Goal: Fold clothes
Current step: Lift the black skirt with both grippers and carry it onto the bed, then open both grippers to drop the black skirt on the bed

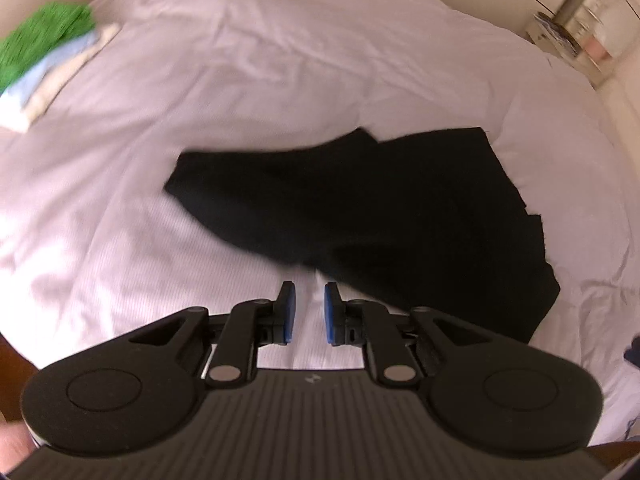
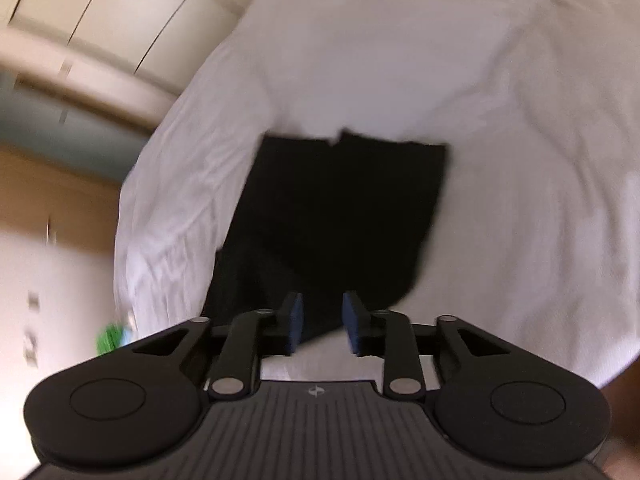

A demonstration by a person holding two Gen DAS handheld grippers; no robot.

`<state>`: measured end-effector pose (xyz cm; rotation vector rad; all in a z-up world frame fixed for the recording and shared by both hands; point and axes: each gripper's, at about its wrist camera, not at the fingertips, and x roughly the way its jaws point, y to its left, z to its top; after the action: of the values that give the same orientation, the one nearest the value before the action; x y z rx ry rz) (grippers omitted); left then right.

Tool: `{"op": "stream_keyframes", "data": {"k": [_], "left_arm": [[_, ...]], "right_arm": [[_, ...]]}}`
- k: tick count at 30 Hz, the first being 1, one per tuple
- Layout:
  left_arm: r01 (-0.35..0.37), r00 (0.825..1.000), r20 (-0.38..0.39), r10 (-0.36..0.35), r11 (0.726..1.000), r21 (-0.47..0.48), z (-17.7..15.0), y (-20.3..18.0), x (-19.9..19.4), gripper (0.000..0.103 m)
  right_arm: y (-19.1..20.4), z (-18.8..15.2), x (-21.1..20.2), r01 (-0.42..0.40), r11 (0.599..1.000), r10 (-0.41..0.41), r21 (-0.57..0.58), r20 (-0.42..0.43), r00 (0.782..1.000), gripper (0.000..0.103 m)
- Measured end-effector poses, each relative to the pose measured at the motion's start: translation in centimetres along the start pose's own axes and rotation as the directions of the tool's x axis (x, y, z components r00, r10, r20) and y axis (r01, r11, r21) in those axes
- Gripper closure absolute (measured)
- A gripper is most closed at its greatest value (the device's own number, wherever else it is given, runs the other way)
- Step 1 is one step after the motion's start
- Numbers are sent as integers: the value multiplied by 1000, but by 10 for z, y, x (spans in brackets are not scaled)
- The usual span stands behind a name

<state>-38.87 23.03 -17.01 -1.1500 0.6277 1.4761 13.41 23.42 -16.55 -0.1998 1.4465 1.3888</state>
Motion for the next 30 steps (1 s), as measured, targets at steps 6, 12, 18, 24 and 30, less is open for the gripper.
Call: {"op": "stream_keyframes", "data": {"k": [6, 12, 18, 24, 30], "left_arm": [[-19, 1000, 13, 19, 1000, -1, -16, 3, -26, 91], [-14, 1000, 21, 14, 1000, -14, -12, 34, -25, 86], [10, 1000, -6, -10, 1000, -29, 22, 86, -4, 84], [63, 991, -122, -51, 993, 97, 79, 150, 44, 82], [134, 962, -261, -80, 971, 196, 120, 199, 86, 81]], "right_arm": [[60, -26, 5, -67, 983, 60, -173, -51, 997, 62], [71, -74, 25, -53, 983, 29, -174, -137, 990, 60], [107, -96, 45, 3, 969, -29, -248, -101, 994, 60], [173, -138, 107, 129, 947, -151, -294, -52, 987, 59], [269, -203, 202, 186, 859, -264, -476, -101, 959, 59]]}}
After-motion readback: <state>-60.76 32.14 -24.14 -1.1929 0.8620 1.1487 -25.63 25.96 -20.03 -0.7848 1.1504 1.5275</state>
